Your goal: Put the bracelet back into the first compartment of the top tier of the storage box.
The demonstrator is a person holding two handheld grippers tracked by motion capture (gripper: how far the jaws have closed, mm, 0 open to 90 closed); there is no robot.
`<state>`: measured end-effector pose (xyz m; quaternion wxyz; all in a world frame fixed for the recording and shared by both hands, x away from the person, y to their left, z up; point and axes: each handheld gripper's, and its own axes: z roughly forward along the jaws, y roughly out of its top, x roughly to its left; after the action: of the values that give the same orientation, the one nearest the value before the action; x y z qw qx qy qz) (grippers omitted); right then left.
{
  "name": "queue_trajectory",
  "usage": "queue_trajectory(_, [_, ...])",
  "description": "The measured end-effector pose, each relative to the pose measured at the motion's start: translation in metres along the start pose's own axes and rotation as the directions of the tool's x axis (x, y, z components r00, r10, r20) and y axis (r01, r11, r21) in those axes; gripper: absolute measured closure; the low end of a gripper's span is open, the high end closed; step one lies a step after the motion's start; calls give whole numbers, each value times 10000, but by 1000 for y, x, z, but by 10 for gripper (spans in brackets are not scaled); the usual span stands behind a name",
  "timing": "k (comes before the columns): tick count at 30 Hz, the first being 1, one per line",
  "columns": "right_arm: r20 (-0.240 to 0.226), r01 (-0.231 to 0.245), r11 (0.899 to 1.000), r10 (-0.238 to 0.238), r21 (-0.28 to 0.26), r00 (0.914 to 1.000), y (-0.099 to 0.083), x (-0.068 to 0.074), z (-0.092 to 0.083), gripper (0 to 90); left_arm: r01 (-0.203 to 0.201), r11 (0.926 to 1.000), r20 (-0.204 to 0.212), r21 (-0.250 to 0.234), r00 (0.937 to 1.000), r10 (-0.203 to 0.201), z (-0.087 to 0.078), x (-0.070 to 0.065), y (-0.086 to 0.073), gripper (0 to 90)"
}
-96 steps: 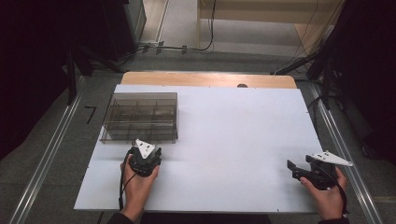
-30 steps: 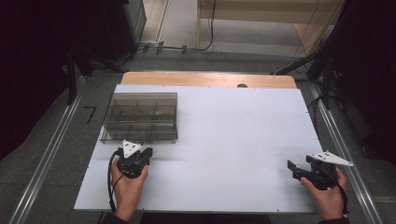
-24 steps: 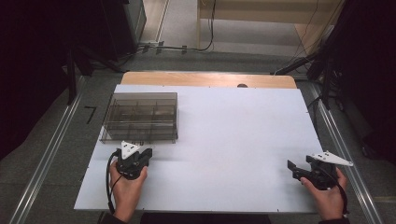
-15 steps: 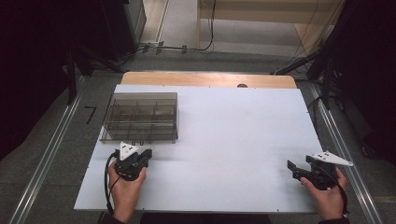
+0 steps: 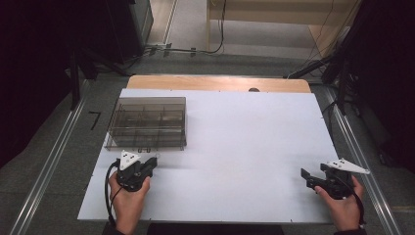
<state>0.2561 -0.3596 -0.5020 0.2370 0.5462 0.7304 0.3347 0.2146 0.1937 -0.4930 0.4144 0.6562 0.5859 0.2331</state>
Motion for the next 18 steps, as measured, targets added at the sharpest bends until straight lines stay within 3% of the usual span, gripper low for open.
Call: queue_trajectory(18, [-7,8,10000,-8,15,10000,0,0,0,218,-15,9994,14,-350,10000,16,-19,3,-3,872])
